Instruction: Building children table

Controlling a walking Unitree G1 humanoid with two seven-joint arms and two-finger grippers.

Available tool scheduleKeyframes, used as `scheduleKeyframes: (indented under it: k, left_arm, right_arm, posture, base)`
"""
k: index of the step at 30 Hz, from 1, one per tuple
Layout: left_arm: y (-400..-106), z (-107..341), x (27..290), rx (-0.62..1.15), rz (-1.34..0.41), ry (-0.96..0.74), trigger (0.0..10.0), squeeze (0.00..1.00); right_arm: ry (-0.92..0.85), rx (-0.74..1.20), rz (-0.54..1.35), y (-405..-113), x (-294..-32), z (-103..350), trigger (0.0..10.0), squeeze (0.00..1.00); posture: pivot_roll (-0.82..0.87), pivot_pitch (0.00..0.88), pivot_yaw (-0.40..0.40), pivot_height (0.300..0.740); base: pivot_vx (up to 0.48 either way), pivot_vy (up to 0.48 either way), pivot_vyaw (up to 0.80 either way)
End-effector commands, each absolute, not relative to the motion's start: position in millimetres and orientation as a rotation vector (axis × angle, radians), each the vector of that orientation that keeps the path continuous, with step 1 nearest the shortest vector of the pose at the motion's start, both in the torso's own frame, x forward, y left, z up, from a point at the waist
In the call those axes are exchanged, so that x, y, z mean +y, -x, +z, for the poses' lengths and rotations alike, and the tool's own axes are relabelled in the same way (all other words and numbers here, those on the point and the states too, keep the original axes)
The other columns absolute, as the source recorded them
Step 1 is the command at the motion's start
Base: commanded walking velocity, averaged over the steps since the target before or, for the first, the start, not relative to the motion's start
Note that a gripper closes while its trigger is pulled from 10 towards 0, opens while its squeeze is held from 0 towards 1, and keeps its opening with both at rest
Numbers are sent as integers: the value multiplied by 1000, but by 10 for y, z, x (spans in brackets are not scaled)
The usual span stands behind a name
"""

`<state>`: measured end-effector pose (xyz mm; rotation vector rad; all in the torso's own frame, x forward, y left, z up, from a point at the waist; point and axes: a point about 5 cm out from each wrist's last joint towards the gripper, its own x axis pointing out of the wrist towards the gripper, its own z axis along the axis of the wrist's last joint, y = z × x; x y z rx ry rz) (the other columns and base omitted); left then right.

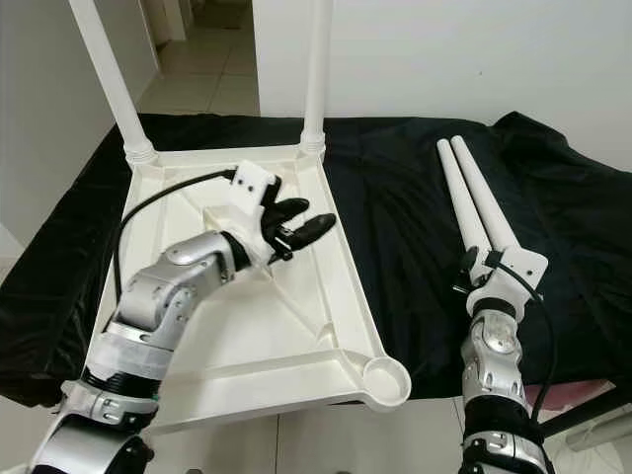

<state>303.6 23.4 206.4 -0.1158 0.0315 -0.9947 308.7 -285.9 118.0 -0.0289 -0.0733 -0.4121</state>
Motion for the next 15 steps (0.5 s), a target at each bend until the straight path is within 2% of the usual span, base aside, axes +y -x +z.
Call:
scheduleKeyframes:
  k: [1, 15]
  left_arm:
    - [-3021, 2044, 232, 48, -988, 107, 10000, 0]
    - [-3010, 2117, 158, 44, -993, 121, 10000, 0]
  right_arm:
    - [31, -61, -371, -3106, -2851, 1161, 10000, 0]
    - [32, 41, -250, -3216, -2838, 1049, 10000, 0]
  posture:
    - [-11, 44, 21, 740]
    - [-7, 47, 29, 740]
  base:
    - [0, 0, 0]
    - [0, 0, 0]
